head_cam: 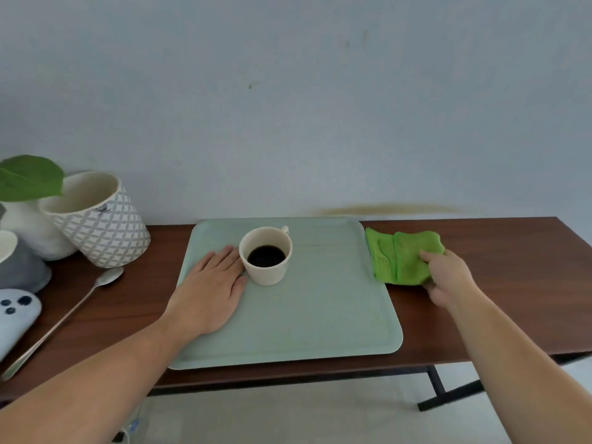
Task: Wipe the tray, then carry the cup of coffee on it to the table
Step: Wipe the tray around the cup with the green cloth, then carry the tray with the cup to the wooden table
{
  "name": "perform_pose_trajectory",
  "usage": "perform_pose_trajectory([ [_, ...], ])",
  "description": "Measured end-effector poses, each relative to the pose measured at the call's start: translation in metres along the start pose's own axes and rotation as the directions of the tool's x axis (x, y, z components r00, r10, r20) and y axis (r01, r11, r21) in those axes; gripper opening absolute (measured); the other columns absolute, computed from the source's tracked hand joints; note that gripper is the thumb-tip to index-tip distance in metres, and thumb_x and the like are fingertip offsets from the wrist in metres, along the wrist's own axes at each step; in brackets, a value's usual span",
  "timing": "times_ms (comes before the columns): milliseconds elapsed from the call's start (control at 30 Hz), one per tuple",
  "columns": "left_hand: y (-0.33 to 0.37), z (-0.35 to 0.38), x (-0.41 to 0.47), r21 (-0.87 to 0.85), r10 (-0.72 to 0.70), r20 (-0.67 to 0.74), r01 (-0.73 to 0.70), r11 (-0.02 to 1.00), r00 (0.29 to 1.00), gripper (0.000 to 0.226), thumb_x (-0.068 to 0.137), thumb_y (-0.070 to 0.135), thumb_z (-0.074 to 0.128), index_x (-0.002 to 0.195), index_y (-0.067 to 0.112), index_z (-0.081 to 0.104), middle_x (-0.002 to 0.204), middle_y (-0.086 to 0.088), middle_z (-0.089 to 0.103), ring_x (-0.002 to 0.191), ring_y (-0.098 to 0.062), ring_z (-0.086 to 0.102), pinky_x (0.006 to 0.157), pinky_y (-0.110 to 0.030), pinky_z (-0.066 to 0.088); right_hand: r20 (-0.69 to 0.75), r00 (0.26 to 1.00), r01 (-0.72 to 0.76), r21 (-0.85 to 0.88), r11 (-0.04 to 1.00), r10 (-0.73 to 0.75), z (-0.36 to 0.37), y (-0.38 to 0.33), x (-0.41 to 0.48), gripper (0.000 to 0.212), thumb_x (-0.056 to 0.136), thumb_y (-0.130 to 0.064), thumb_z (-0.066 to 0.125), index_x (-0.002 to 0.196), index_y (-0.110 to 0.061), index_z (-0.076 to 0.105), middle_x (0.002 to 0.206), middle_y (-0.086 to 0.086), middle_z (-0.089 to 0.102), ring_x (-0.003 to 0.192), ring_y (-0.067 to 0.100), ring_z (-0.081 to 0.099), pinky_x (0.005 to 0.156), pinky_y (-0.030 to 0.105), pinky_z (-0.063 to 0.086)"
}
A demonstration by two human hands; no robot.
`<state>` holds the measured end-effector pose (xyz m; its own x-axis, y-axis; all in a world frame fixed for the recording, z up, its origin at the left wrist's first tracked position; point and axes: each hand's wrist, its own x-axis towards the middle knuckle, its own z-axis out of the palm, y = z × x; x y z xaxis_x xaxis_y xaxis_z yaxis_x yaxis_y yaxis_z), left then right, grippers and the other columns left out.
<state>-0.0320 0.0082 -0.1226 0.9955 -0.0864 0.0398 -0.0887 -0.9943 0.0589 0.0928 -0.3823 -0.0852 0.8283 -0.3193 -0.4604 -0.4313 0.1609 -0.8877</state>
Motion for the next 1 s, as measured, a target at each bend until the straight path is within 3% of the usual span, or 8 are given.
perform_pose_trajectory([
  [167,0.0,0.001,0.0,-0.005,0.006,-0.011,-0.006,1.0,1.0,0.067,0.098,0.045,0.003,0.157,0.022,0.023,0.165,0.004,0.023,0.152,-0.01,0.01,0.124,-0.037,0.009,-0.054,0.936,0.243,-0.616,0.749,-0.347,-0.006,0.003,0.004,0.032,0.083,-0.02,0.071,0.108,-0.014,0.053,0.107,0.012,0.063,0.072,0.018,0.055,0.053,0.029,0.044],
  [333,0.0,0.002,0.0,-0.001,0.0,-0.02,0.0,1.0,1.0,0.065,0.099,0.044,0.004,0.157,0.023,0.022,0.165,0.005,0.022,0.152,-0.009,0.009,0.124,-0.037,0.009,-0.016,0.75,0.22,-0.937,0.272,-0.661,-0.001,0.004,-0.005,0.081,0.077,-0.043,0.074,0.139,-0.01,0.036,0.139,0.02,0.041,0.124,0.041,0.036,0.1,0.057,0.034],
  [433,0.001,0.002,0.0,-0.02,0.004,-0.034,-0.005,1.0,0.999,0.063,0.099,0.044,0.008,0.156,0.022,0.024,0.164,0.005,0.025,0.152,-0.01,0.011,0.124,-0.037,0.01,0.125,0.619,0.456,-0.862,0.224,-0.775,0.023,0.011,-0.034,0.069,0.08,-0.04,0.071,0.135,-0.011,0.041,0.137,0.016,0.044,0.124,0.036,0.037,0.102,0.055,0.032],
  [567,-0.001,0.002,0.0,-0.021,0.004,-0.037,-0.005,1.0,0.999,0.062,0.1,0.043,0.01,0.157,0.022,0.024,0.165,0.005,0.023,0.152,-0.009,0.008,0.124,-0.036,0.009,0.452,0.633,0.762,-0.507,0.403,-0.628,0.065,0.046,-0.08,0.052,0.085,-0.041,0.07,0.129,-0.019,0.054,0.126,-0.002,0.058,0.116,0.018,0.051,0.098,0.032,0.039],
  [667,-0.001,0.002,-0.001,-0.057,0.01,-0.055,-0.013,0.998,0.998,0.062,0.1,0.044,0.01,0.156,0.022,0.025,0.164,0.005,0.024,0.152,-0.008,0.008,0.124,-0.036,0.008,0.592,0.704,0.633,-0.27,0.726,-0.393,0.086,0.059,-0.099,0.045,0.082,-0.064,0.057,0.12,-0.04,0.059,0.121,-0.02,0.062,0.114,0.002,0.057,0.097,0.027,0.045],
  [800,0.002,0.002,-0.001,-0.298,-0.012,-0.104,-0.019,0.954,0.995,0.056,0.104,0.041,0.018,0.155,0.021,0.029,0.162,0.004,0.031,0.15,-0.005,0.018,0.124,-0.034,0.01,0.658,0.696,0.488,-0.143,0.861,-0.286,0.119,0.051,-0.093,0.043,0.084,-0.07,0.046,0.114,-0.044,0.064,0.122,-0.019,0.065,0.122,0.005,0.055,0.111,0.042,0.039],
  [900,0.025,-0.007,-0.004,-0.865,-0.312,-0.131,0.045,0.5,0.941,0.059,0.1,0.049,0.028,0.151,0.022,0.038,0.154,0.008,0.043,0.141,0.002,0.033,0.121,-0.031,0.022,0.674,0.701,0.417,-0.124,0.9,-0.232,0.149,0.034,-0.087,0.047,0.091,-0.065,0.039,0.117,-0.035,0.064,0.125,-0.007,0.064,0.122,0.015,0.057,0.112,0.046,0.039],
  [1000,0.054,-0.017,-0.005,-0.982,-0.476,-0.037,0.057,0.182,0.879,0.079,0.09,0.07,0.025,0.153,0.024,0.035,0.153,0.008,0.044,0.141,-0.003,0.037,0.12,-0.03,0.025,0.721,0.681,0.387,-0.206,0.899,-0.128,0.173,0.014,-0.085,0.065,0.09,-0.07,0.034,0.123,-0.023,0.066,0.125,0.001,0.064,0.117,0.021,0.058,0.108,0.043,0.042],
])
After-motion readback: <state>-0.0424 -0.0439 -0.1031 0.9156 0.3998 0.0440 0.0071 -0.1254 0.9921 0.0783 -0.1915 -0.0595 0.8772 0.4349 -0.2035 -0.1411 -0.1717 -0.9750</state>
